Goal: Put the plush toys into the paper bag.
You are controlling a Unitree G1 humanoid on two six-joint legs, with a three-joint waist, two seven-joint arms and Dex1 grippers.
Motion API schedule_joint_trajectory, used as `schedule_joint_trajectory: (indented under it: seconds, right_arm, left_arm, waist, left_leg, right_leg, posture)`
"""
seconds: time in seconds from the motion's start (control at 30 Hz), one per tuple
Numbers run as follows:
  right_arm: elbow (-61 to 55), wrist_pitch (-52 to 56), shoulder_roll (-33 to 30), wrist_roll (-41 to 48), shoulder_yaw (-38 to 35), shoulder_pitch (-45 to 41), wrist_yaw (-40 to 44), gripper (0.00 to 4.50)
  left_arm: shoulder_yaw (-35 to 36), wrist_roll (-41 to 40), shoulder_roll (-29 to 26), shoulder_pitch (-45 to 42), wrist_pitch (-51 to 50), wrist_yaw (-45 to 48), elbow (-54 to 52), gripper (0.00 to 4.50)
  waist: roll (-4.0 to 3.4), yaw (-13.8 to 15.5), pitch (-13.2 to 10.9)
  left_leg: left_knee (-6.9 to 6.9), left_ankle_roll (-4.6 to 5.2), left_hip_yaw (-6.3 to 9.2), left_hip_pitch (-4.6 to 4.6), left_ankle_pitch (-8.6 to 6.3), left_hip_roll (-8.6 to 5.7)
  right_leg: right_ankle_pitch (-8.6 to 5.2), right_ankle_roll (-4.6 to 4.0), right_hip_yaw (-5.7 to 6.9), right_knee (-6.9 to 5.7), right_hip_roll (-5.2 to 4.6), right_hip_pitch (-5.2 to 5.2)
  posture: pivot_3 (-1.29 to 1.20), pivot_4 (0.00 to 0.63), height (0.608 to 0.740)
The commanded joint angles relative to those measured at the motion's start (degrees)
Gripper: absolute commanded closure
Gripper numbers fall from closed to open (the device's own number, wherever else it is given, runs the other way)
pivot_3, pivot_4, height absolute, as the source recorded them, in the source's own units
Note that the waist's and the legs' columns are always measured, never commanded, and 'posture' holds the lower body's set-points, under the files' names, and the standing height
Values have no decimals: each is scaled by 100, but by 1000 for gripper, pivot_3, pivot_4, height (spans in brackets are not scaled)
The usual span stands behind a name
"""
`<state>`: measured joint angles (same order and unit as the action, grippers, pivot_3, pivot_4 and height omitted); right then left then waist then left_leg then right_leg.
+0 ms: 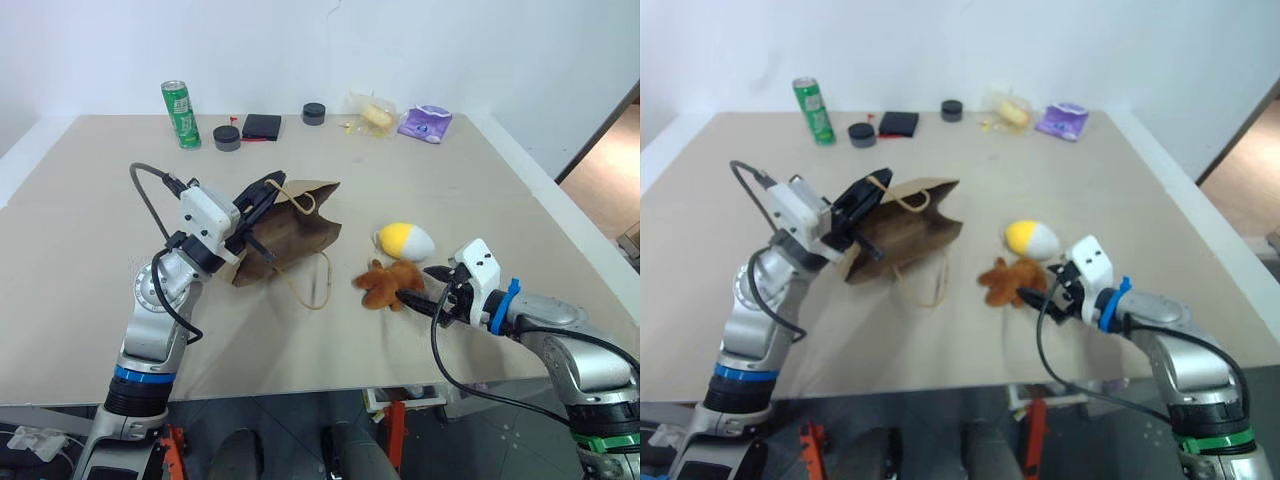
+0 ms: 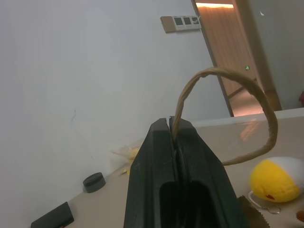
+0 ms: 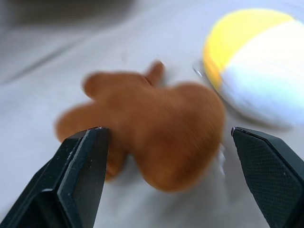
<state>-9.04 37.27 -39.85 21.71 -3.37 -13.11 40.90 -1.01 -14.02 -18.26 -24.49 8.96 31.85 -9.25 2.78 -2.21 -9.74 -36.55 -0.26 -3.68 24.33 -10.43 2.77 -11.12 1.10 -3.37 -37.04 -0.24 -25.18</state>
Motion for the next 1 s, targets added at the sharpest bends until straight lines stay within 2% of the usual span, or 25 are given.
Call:
schedule_joint_trajectory:
  seconds: [0.03, 0.07, 0.13, 0.17, 0.2, 0.23, 0.37, 0.47, 0.57, 0.63, 0.73, 0.87, 1.0]
  right_arm:
    - [29, -189, 241, 43, -139, -81, -121, 1257]
    - [5, -189, 263, 75, -190, -91, -111, 1678]
    - [-71, -167, 284, 193, -322, -111, -86, 1952]
    - [-117, -160, 283, 265, -392, -119, -64, 2430]
    - [-187, -158, 275, 349, -460, -120, -19, 2572]
    - [-276, -110, 269, 477, -549, -135, 14, 3046]
    - [-727, 173, 212, 1071, -936, -304, 100, 4459]
    - [-1205, 652, 259, 1768, -1139, -777, -21, 4492]
    - [-1520, 1098, 498, 2138, -880, -1369, -388, 4492]
    - [-1585, 1295, 692, 1977, -416, -1681, -666, 4492]
    - [-1437, 1470, 1316, 1785, 286, -2105, -1068, 4492]
    - [-773, 1255, 1924, 1065, 1170, -2395, -1349, 4492]
    - [-15, 913, 2383, 497, 1564, -2673, -1510, 4492]
  left_arm:
    - [45, -67, 30, -145, 119, 45, -68, 4500]
    - [43, -64, 35, -150, 116, 48, -66, 4500]
    - [43, -59, 45, -162, 115, 53, -56, 4500]
    - [43, -54, 51, -168, 115, 52, -48, 4500]
    - [41, -50, 55, -172, 115, 52, -42, 4500]
    - [42, -48, 60, -177, 117, 54, -32, 4500]
    - [45, -33, 86, -202, 129, 63, 16, 4500]
    - [49, -21, 119, -241, 124, 57, 80, 4500]
    - [39, -8, 153, -280, 112, 38, 124, 4500]
    - [30, 5, 177, -291, 112, 28, 134, 4500]
    - [36, 11, 217, -324, 93, -26, 131, 4500]
    - [58, 17, 229, -339, 69, -94, 94, 4500]
    - [75, 24, 236, -337, 24, -159, 42, 4500]
  waist:
    - [0, 2, 0]
    - [0, 2, 0]
    - [0, 2, 0]
    - [0, 3, 0]
    - [0, 4, 0]
    - [0, 5, 0]
    - [0, 3, 0]
    - [-1, -13, -1]
    - [-1, -41, -1]
    - [-1, -38, -1]
    - [-1, -45, 0]
    - [-1, -43, 0]
    - [-1, -36, 0]
  left_leg:
    - [-1, 0, 0, 0, 0, 0]
    - [0, 0, 0, 0, 0, -1]
    - [-1, 0, -1, 0, 0, -1]
    - [-1, 0, -1, 0, 0, -1]
    - [-1, 0, 0, 0, 0, -1]
    - [0, 0, 0, 0, 0, -1]
    - [1, 0, 0, 1, 0, 0]
    - [1, 0, 1, 1, 0, 0]
    - [1, 0, 4, -1, 0, 3]
    - [1, 0, 12, -1, 0, 5]
    - [3, 0, 14, 1, 0, 7]
    - [5, 0, 9, 13, 0, 7]
    - [4, 0, 11, 23, 0, 0]
  right_leg:
    - [1, 3, -1, 0, -1, 0]
    - [2, 3, -1, 0, -1, 0]
    - [2, 3, -1, 0, -1, 0]
    - [2, 3, -1, 0, -1, 0]
    - [2, 3, -1, 0, -1, 0]
    - [1, 3, -1, 0, -1, 0]
    - [1, 3, -1, 0, 0, -1]
    - [2, 3, -1, 0, 1, -1]
    - [4, 3, -2, -1, 6, -1]
    - [4, 1, 2, 0, 10, 0]
    - [2, -4, 5, 0, 10, -1]
    - [8, 10, 2, 0, 9, -11]
    - [11, 25, 4, 2, 0, -14]
  posture:
    - [0, 150, 740]
    - [0, 150, 740]
    - [0, 150, 740]
    - [0, 150, 740]
    - [0, 150, 740]
    - [0, 150, 740]
    - [0, 150, 740]
    - [0, 150, 740]
    - [0, 150, 740]
    - [0, 150, 740]
    - [0, 150, 740]
    - [0, 150, 740]
    - [0, 150, 740]
